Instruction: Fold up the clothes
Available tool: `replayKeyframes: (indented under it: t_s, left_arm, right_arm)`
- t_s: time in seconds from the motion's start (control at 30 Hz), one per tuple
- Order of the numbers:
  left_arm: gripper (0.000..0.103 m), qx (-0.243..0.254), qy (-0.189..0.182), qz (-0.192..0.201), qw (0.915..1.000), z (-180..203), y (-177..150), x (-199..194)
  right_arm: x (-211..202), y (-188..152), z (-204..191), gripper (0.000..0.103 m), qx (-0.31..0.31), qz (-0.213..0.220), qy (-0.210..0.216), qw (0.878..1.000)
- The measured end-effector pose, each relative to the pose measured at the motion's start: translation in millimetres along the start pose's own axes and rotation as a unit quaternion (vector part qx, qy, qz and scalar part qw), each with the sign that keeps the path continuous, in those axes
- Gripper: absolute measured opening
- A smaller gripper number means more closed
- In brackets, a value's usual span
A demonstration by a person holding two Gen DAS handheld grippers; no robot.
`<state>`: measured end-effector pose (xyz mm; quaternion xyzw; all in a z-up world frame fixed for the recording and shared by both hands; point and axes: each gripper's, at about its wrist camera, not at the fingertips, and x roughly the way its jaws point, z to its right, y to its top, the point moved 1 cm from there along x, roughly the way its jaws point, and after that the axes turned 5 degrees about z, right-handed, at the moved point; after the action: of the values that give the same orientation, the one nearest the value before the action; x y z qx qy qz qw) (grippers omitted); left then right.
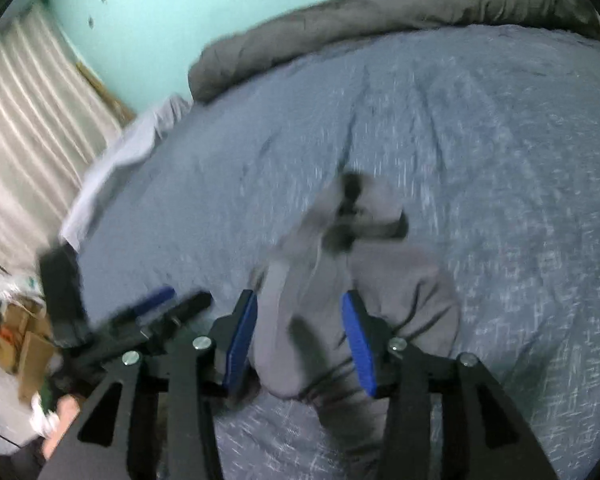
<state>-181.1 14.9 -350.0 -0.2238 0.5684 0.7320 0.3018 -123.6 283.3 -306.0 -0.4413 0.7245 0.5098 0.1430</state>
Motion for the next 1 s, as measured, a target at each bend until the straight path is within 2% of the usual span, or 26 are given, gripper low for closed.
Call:
replayKeyframes:
  t_s: [0.07,0.17,0.27,0.37,0.47,0.53,0.63,0.7,0.73,0.87,0.93,1.0]
  left_arm:
    - [0.103,-0.001,-0.001,-0.003,1.0,-1,-1,0]
    - [0.102,-0.003,-0.008,-0.012,0.9999,-3,-2,1]
    - [0.102,-0.003,-0.012,-0.017,0.9998,-2,-4,0]
    - [0.102,-0.005,-0.018,-0.019,0.9996,-1,-5,0]
    - [0.102,-0.002,-0.021,-0.019,0.9996,2,-5,-1]
    - [0.102,-0.001,-0.018,-0.02,0.9996,3,-6,0]
    - [0.102,-0.003,-0.013,-0.02,0.9997,3,-7,2]
    - [0.102,-0.005,-0.009,-0.02,0.9997,2,-7,3]
    - [0.102,-0.006,-0.008,-0.019,0.9998,2,-7,3]
    - [0.102,-0.005,-0.006,-0.018,0.9998,0,-6,4]
    - [0.102,-0.004,-0.007,-0.018,0.9998,-2,-5,5]
    - [0.102,-0.002,-0.009,-0.019,0.9998,-8,-5,2]
  right_arm:
    - [5,-5,2,0.044,0.005,-0.009,-0.006,1.0]
    - [6,-6,9,0.013,0.008,-0.01,-0.018,1.0]
    - [0,-3,16,0.004,0.019,0.0,-0.012,1.0]
    - [-7,3,28,0.001,0.032,0.018,-0.017,0.999]
    - [-14,9,40,0.001,0.045,0.033,-0.025,0.998]
    - [-15,11,40,0.001,0.049,0.031,-0.013,0.998]
    - [-13,9,30,0.008,0.049,0.018,0.009,0.999]
    - [-8,6,21,0.055,0.042,0.01,0.015,0.999]
    - [-6,5,17,0.056,0.038,0.009,0.017,0.999]
    - [3,-1,5,0.056,0.016,0.001,0.008,1.0]
    - [9,-5,1,0.05,0.0,-0.005,-0.005,1.0]
    - [16,-8,1,0.028,-0.01,-0.012,-0.02,1.0]
